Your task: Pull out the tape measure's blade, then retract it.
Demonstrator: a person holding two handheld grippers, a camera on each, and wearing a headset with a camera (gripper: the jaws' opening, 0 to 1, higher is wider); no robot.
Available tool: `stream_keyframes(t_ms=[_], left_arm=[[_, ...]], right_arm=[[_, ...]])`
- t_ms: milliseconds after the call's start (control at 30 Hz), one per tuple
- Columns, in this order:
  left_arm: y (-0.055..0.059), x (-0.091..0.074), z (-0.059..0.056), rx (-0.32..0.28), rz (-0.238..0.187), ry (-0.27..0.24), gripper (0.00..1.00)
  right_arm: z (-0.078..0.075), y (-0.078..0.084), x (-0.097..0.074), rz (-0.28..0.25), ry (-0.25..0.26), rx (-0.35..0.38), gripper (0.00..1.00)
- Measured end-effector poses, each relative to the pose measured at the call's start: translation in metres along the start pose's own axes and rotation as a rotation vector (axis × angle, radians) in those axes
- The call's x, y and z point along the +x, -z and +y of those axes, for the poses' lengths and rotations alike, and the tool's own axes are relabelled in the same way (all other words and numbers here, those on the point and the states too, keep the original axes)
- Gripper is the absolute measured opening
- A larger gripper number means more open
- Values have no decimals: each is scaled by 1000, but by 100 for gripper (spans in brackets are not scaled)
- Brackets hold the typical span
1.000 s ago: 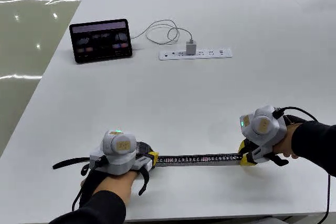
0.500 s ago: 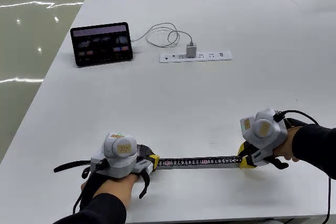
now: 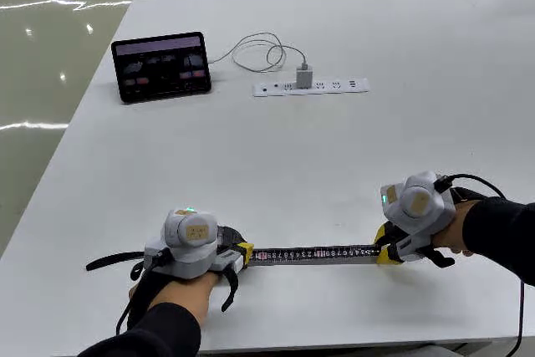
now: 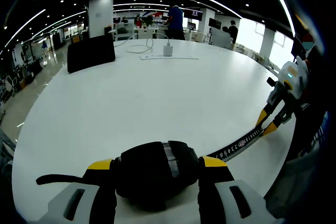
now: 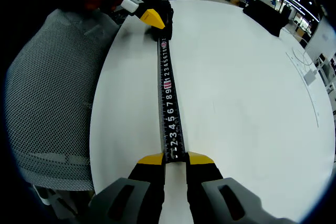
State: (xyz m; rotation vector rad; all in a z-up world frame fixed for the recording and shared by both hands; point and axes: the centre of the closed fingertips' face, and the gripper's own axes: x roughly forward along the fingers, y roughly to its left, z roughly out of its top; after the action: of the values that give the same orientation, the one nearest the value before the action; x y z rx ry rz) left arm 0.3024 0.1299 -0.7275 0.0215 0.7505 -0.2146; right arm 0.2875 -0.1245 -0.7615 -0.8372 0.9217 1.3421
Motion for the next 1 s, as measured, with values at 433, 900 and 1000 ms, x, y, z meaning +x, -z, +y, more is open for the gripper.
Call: stream_keyframes(t_ms=[433,900,1000], left_arm=[[0,0,0,-2,-1,1,59],[0,-1,0,-7,1,2,59],[0,-1,0,-8,1,2,59]], right_arm=[[2,-6,3,-5,0,-2,10],[2,-12,6,-19,9,-1,10],[3,-13,6,-21,10,1,10]])
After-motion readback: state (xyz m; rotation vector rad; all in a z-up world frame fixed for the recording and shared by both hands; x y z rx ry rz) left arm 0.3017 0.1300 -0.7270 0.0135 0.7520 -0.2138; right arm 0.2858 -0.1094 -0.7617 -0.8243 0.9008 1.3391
